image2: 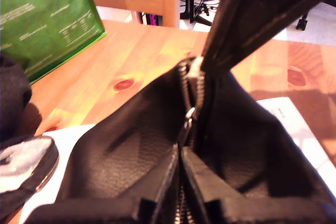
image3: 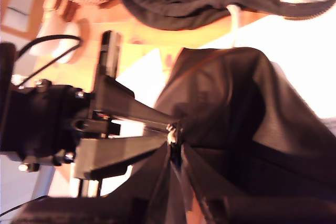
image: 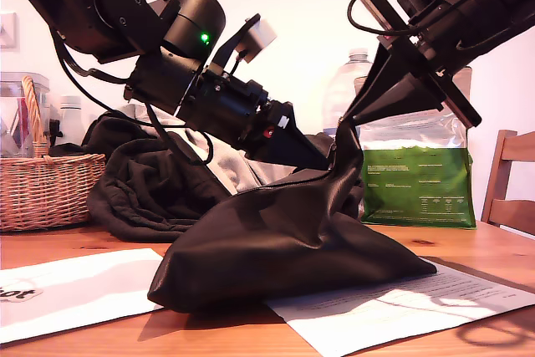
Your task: Open the zipper in the zip bag in front of you
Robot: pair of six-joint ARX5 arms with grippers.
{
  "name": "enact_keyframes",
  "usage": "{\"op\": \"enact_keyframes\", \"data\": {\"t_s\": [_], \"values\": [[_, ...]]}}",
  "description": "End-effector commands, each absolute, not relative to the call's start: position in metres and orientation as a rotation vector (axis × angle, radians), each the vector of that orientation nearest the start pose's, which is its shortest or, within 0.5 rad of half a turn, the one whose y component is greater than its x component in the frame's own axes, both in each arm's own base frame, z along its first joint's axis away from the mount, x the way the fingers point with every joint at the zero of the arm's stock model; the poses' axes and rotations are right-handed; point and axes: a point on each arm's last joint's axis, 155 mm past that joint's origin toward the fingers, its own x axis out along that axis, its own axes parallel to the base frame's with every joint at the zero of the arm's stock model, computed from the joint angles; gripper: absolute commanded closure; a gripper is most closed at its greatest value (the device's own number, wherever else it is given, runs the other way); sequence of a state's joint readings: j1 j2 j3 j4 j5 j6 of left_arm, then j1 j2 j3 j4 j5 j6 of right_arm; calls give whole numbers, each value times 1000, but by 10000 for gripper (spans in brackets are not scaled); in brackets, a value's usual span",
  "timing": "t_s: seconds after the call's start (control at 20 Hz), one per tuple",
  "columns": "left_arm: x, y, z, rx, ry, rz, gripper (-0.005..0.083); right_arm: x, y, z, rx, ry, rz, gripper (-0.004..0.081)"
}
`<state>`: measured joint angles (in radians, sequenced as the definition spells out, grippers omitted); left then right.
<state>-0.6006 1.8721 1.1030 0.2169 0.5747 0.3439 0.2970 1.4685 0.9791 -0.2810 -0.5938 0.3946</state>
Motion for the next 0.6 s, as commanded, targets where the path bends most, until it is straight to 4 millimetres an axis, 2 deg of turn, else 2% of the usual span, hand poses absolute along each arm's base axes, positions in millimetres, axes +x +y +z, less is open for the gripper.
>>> {"op": "enact_keyframes", "data": {"t_s": [0.0,0.55], "values": [[362,-361,98,306,413,-1217,797,346,216,147,459,963,677,782],[364,-358,95,307,432,-1195,797,348,202,134,429,991,577,782]]}}
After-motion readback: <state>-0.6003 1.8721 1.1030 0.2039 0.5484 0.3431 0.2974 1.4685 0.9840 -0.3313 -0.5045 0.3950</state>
